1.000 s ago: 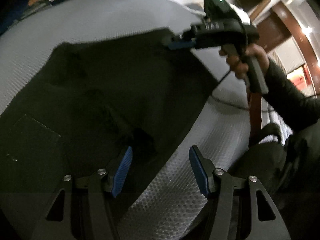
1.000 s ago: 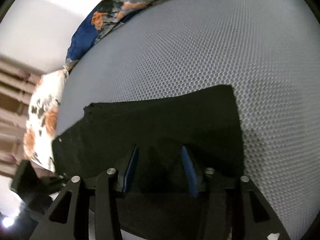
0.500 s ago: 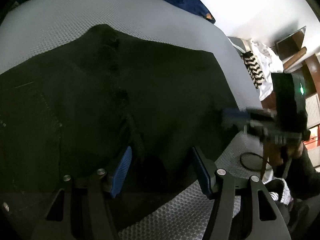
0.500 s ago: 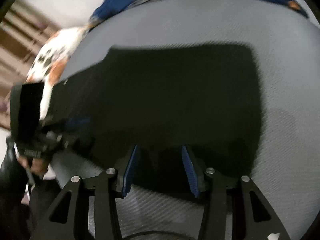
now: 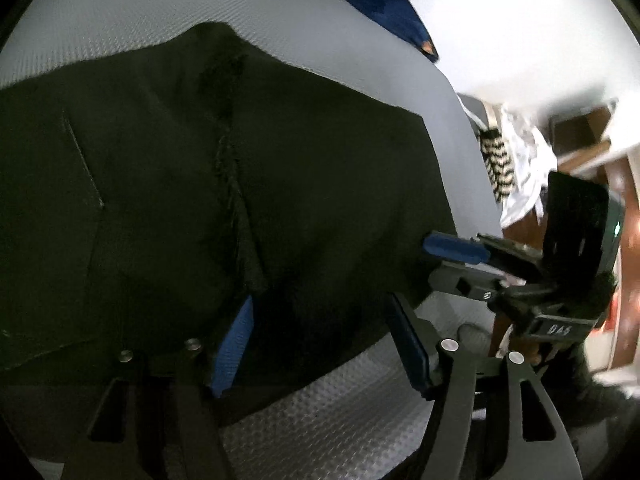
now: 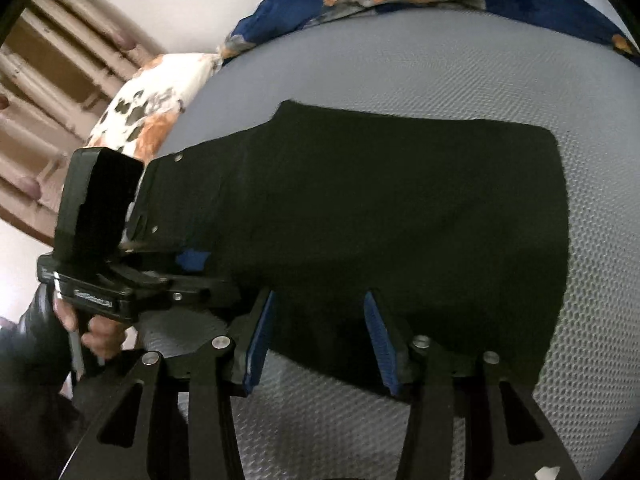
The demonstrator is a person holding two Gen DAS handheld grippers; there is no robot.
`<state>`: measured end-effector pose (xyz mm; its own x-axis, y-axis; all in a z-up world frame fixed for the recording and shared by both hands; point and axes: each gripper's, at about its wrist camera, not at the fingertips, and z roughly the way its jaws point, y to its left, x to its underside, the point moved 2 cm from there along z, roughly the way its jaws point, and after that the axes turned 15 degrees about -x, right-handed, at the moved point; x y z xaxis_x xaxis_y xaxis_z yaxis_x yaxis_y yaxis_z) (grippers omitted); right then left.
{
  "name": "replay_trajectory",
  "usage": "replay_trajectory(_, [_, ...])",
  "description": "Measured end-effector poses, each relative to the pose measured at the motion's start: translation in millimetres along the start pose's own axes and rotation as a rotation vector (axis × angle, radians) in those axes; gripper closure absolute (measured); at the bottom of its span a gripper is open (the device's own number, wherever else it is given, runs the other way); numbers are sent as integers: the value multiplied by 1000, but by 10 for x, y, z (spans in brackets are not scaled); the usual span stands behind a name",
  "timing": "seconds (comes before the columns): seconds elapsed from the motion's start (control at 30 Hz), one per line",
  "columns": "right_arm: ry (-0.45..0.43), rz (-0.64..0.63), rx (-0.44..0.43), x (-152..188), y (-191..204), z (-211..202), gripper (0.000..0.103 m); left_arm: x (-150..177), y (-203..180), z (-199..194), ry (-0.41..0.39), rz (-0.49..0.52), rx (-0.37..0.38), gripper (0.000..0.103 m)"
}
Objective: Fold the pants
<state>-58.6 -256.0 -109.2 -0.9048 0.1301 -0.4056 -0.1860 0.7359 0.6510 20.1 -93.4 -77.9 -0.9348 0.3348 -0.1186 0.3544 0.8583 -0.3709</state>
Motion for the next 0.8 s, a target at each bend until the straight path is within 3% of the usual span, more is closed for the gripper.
replay_trajectory(0.17, [39,5,-34,120,25,248,58,-22,52,-5,-3,-49,13,36])
replay_trajectory(0.23, [60,-22,-45,125,116,309,58,-16,65,-7,-17,-65,-14,46])
replay_trajectory(0.3, [69,-28,-50,122,158,343,58,-10,45,13,-26,-40,-95,76])
replay_trajectory(0.4, [70,-15,-51,98,166,360,58,-12,40,27,-32,-40,-135,90])
replay_trajectory(0.5, [72,2,-49,75,179,377,58,27,91,-4,-43,-42,-160,95])
replay_trajectory(0.8, [74,-24,-7,-24,280,408,57,174,234,-241,-123,-47,-227,95])
